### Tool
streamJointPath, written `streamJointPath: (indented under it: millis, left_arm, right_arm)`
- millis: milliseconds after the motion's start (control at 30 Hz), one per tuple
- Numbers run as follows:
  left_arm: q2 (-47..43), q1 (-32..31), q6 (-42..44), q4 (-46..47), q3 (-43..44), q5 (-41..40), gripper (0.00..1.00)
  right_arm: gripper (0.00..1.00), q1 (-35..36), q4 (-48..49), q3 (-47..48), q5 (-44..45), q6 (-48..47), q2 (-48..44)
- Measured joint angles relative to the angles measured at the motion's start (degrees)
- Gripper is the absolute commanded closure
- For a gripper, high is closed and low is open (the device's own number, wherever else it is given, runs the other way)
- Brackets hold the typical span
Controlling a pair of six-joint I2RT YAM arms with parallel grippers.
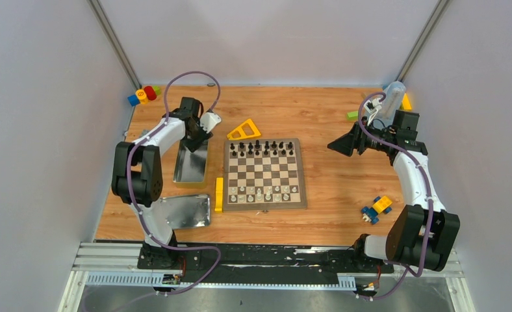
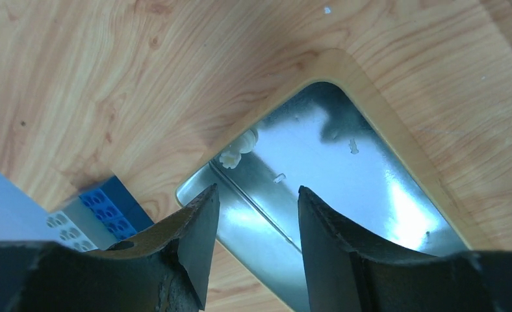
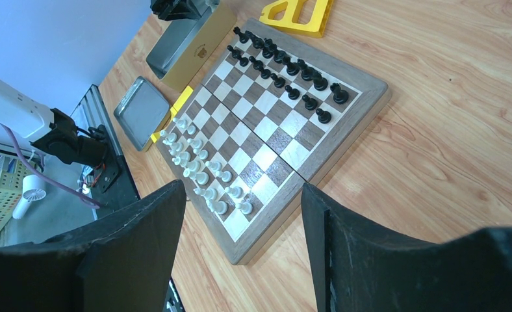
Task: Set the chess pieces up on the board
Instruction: Pick up the chess piece from the storage box.
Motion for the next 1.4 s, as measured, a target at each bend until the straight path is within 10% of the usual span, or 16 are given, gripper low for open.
streamJointPath:
  millis: [1400]
  left_arm:
    - [0.72,6.95,-33.92,17.88,-8.41,0.98,0.53]
  right_arm:
    - [0.32,0.85,-2.12,0.92,-0.02,-1.07,2.08]
